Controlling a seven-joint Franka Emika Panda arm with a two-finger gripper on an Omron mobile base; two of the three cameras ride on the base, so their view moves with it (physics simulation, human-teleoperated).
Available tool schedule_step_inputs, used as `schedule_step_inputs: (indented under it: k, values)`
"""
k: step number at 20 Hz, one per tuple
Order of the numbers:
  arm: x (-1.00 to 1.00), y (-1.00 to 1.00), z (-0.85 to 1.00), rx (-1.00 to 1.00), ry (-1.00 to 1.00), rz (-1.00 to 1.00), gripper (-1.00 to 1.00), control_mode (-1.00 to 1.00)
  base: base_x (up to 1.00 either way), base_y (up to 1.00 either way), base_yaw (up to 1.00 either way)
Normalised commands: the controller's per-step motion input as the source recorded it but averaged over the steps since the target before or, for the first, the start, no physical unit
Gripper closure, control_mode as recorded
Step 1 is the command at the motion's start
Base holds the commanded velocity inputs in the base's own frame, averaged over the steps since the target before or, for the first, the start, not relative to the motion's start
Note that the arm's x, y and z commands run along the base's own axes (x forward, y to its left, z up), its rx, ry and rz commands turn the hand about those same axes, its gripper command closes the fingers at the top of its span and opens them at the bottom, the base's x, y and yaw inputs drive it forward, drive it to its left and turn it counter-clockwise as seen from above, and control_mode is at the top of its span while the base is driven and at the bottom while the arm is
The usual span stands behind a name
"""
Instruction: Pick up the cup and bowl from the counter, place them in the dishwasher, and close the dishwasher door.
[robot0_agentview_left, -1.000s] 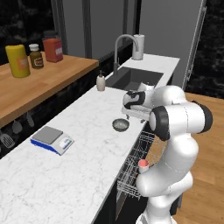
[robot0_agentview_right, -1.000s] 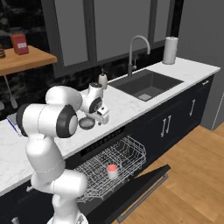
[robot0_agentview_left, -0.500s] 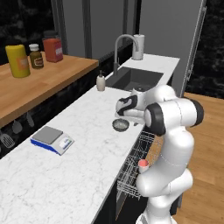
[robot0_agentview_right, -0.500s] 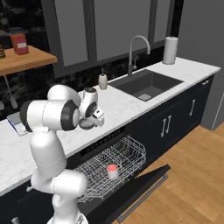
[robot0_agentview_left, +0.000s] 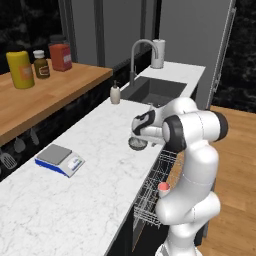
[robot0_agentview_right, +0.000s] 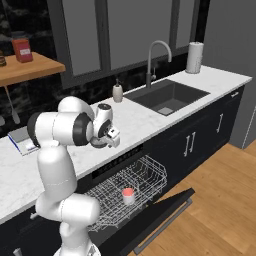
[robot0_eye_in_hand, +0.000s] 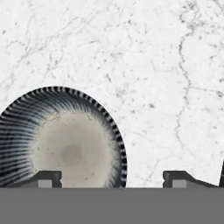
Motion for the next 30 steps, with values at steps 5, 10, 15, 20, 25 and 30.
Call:
schedule_step_inputs:
  k: [5,10,15,20,25,30]
  values:
    - [0.03,0.00,-0.14,0.00,-0.01,0.00,1.00,-1.00,0.00,0.00,0.00]
    - [0.03,0.05,-0.18,0.00,-0.01,0.00,1.00,-1.00,0.00,0.00,0.00]
    - [-0.28,-0.01,0.12,0.00,-0.10,0.00,1.00,-1.00,0.00,0.00,0.00]
    - [-0.92,-0.44,0.56,0.01,-0.15,-0.01,1.00,-1.00,0.00,0.00,0.00]
    - [-1.00,-0.73,0.38,0.04,-0.05,-0.10,1.00,-1.00,0.00,0.00,0.00]
    - [-0.21,-0.95,0.07,0.05,0.03,-0.11,1.00,-1.00,0.00,0.00,0.00]
